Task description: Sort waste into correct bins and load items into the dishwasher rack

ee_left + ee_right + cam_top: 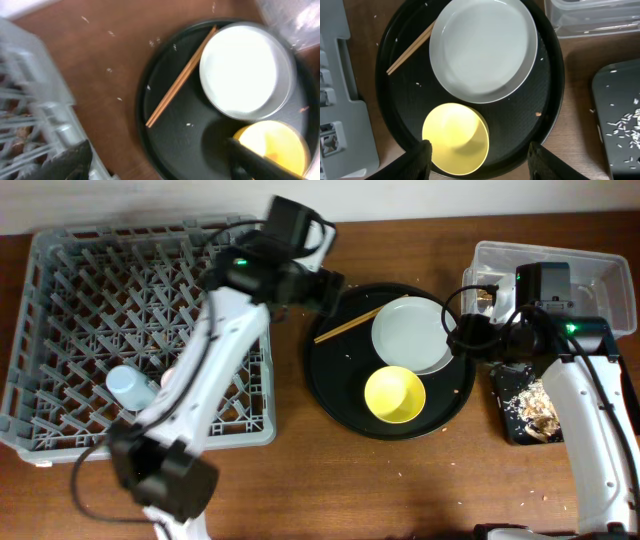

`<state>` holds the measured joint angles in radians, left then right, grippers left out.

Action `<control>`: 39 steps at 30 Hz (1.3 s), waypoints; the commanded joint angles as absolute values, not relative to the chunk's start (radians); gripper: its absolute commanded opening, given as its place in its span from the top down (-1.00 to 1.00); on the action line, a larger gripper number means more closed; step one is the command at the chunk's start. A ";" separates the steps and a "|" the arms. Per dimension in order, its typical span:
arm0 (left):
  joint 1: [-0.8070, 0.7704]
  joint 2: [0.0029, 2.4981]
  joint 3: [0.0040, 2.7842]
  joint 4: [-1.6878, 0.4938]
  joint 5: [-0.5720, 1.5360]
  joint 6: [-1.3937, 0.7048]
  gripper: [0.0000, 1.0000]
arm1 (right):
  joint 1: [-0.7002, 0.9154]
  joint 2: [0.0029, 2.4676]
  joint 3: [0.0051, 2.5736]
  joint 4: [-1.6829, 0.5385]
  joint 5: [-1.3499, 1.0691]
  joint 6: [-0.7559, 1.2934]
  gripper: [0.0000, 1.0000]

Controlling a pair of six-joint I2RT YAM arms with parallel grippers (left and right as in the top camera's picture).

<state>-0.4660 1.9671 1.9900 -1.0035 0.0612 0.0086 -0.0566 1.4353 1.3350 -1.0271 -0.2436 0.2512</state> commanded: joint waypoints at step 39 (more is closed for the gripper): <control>-0.527 2.394 1.994 -0.643 0.115 0.354 0.28 | -0.059 1.445 1.340 -1.063 -0.258 0.241 -0.25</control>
<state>-0.5255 2.4271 1.9862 -0.6495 0.1234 0.3450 -0.0566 1.4372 1.3350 -1.0630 -0.2535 0.2501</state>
